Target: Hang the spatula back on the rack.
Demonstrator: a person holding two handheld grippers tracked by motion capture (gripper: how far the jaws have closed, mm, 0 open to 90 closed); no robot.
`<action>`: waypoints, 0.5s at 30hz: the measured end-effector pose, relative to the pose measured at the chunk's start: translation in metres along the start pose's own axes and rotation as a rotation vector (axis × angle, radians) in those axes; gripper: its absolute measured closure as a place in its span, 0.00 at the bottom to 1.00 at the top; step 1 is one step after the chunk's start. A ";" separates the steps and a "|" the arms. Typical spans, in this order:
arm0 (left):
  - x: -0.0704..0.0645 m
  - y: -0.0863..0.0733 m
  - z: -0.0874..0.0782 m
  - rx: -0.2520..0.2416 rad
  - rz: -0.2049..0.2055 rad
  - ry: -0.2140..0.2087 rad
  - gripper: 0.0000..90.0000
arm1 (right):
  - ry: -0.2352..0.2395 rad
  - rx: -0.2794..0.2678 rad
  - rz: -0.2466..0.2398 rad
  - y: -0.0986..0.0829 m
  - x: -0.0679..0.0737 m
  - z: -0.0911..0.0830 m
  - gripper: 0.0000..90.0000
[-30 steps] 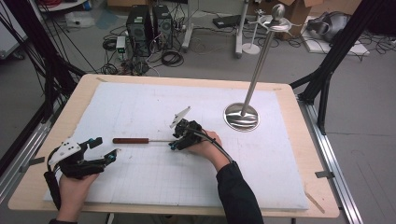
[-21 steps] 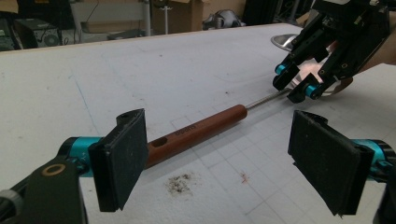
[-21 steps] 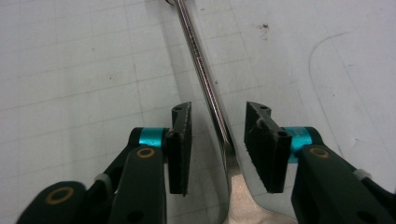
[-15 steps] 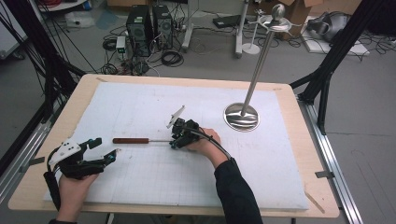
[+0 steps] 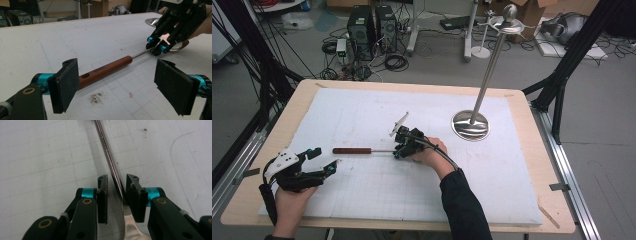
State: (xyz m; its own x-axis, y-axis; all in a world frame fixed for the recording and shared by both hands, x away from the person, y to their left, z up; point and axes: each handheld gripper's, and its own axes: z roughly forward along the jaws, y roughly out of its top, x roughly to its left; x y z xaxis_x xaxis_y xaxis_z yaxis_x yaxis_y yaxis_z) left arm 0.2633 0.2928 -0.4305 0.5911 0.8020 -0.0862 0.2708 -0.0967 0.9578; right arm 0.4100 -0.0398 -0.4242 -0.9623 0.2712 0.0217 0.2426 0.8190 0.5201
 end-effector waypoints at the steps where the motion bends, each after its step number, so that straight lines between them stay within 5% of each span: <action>1: 0.000 0.000 0.000 0.000 0.000 0.000 0.23 | -0.007 0.013 -0.008 0.002 0.000 0.000 0.80; 8: 0.002 0.000 -0.002 0.000 -0.001 0.005 0.23 | -0.018 0.047 -0.006 0.006 0.002 0.000 0.85; 15: 0.001 0.000 -0.001 0.001 -0.001 0.002 0.23 | -0.059 0.096 -0.058 0.012 0.009 0.000 0.86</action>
State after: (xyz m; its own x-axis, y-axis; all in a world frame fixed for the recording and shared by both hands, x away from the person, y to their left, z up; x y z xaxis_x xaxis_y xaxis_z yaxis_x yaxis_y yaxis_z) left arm 0.2630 0.2942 -0.4308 0.5890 0.8035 -0.0867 0.2720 -0.0961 0.9575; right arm 0.4045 -0.0271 -0.4179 -0.9667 0.2491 -0.0578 0.2002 0.8778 0.4352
